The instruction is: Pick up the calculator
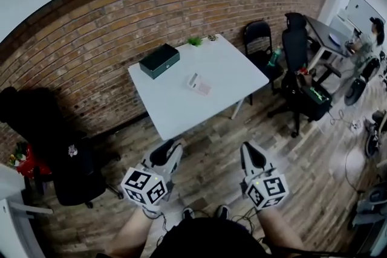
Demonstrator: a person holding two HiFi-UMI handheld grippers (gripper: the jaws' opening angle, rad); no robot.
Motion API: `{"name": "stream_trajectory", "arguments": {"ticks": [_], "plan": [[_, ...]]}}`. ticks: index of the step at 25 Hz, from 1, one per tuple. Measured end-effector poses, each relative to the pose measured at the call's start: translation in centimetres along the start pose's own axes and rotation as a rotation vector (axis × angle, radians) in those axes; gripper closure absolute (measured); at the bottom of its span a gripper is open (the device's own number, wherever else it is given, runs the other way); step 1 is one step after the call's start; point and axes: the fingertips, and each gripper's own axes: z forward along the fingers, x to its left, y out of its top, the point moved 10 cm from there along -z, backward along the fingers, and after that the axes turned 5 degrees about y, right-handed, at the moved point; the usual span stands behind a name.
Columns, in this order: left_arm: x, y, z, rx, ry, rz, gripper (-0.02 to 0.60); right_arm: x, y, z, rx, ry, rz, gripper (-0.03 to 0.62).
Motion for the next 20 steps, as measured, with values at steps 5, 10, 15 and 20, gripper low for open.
{"name": "stream_trajectory", "arguments": {"ticks": [5, 10, 15, 20], "plan": [[1.6, 1.0, -1.1, -0.018, -0.002, -0.022, 0.469, 1.2, 1.4, -0.1, -0.05, -0.013, -0.042, 0.508], [2.7, 0.4, -0.7, 0.01, -0.017, -0.028, 0.469, 1.0, 1.3, -0.4, -0.061, -0.064, -0.018, 0.467], [3.7, 0.0, 2.0, 0.019, -0.003, -0.051, 0.471, -1.4, 0.4, 1.8, -0.056, -0.071, 0.013, 0.467], [4.8, 0.8, 6.2, 0.026, 0.043, -0.005, 0.469, -5.6, 0.1, 6.2, -0.075, -0.056, 0.056, 0.477]]}}
